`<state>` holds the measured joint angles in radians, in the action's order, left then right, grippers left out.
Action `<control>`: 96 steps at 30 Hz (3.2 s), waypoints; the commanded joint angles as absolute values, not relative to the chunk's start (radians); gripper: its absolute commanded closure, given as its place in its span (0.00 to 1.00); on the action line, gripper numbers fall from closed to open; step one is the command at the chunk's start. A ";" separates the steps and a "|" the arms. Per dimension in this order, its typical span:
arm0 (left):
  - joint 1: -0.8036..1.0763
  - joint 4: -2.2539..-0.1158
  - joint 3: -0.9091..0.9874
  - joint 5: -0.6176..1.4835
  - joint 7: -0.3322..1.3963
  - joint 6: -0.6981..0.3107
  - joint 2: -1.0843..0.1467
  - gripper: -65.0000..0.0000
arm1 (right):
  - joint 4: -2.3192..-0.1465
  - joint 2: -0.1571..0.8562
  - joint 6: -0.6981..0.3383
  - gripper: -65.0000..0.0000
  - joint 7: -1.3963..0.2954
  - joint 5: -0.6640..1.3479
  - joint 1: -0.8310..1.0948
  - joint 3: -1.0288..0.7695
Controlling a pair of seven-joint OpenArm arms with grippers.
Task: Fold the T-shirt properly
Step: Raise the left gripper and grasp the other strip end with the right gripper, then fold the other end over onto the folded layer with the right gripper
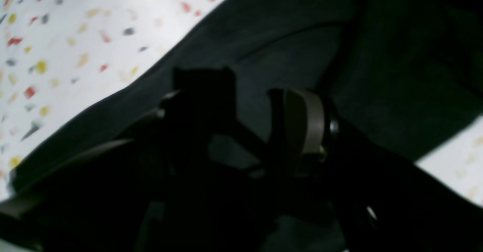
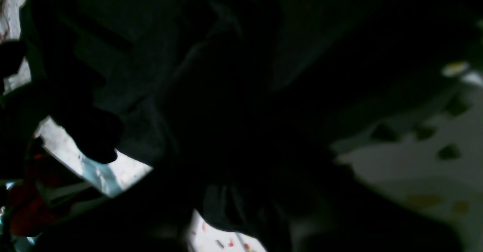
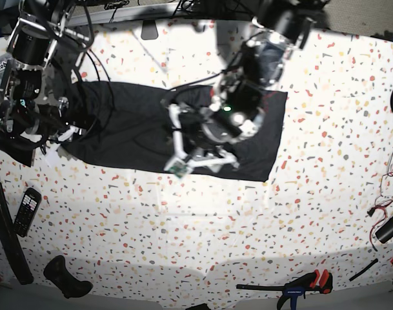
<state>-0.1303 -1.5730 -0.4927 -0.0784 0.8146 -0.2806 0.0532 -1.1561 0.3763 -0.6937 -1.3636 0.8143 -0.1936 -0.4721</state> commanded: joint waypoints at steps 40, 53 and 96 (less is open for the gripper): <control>0.116 -1.744 -0.493 -0.060 0.627 -0.090 -0.345 0.45 | -1.185 0.412 -0.698 1.00 -1.396 1.190 -0.233 -0.477; 0.116 -1.734 -0.493 -0.062 0.612 -0.098 -0.255 0.45 | -1.303 0.312 -0.698 1.00 -1.396 1.208 -0.305 -0.386; 0.067 -1.992 -0.493 -0.157 0.963 -0.093 -0.247 0.45 | -1.302 -0.157 -0.698 1.00 -1.253 0.579 -0.418 -0.013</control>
<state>0.0757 -1.9770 -0.4950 -0.1520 0.9783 -0.0994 -0.2478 -1.2846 -0.1497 -0.6933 -1.2686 0.5545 -0.3901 -0.0158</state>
